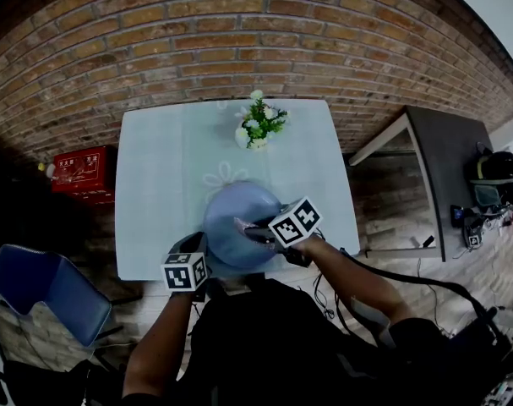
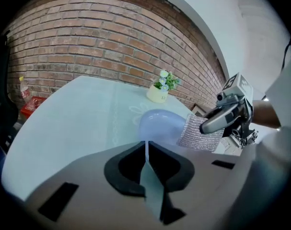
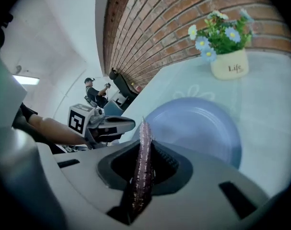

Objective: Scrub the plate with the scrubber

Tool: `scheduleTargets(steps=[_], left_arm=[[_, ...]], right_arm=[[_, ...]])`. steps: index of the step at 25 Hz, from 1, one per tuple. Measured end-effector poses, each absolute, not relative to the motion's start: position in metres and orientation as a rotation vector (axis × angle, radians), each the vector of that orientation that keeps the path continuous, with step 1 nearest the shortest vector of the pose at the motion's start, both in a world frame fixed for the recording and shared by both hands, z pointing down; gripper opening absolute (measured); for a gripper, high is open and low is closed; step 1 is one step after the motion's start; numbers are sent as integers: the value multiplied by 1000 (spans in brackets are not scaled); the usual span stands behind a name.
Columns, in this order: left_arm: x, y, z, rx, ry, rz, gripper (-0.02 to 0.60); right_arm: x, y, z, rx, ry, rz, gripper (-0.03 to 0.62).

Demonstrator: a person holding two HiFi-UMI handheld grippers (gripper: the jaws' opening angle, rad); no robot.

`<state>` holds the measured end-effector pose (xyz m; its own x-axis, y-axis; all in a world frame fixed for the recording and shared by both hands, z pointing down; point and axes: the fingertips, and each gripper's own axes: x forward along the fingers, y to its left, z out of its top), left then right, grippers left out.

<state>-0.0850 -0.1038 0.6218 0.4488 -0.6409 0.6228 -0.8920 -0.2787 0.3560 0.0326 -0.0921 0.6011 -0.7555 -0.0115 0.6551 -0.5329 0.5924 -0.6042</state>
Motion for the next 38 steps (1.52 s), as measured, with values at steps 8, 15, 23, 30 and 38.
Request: scheduleTargets(steps=[8, 15, 23, 30, 38], left_arm=[[-85, -104, 620, 2008, -1302, 488, 26], [-85, -104, 625, 2003, -1287, 510, 28], [-87, -105, 633, 1978, -1313, 549, 27], [-86, -106, 635, 1995, -1295, 569, 28], [-81, -106, 635, 2004, -1262, 582, 26]], right_arm=[[44, -129, 606, 607, -2258, 924, 67], [55, -163, 610, 773, -2287, 651, 67], [46, -168, 624, 726, -2229, 272, 67], [37, -160, 642, 720, -2148, 172, 67], [39, -162, 663, 780, -2078, 352, 68]])
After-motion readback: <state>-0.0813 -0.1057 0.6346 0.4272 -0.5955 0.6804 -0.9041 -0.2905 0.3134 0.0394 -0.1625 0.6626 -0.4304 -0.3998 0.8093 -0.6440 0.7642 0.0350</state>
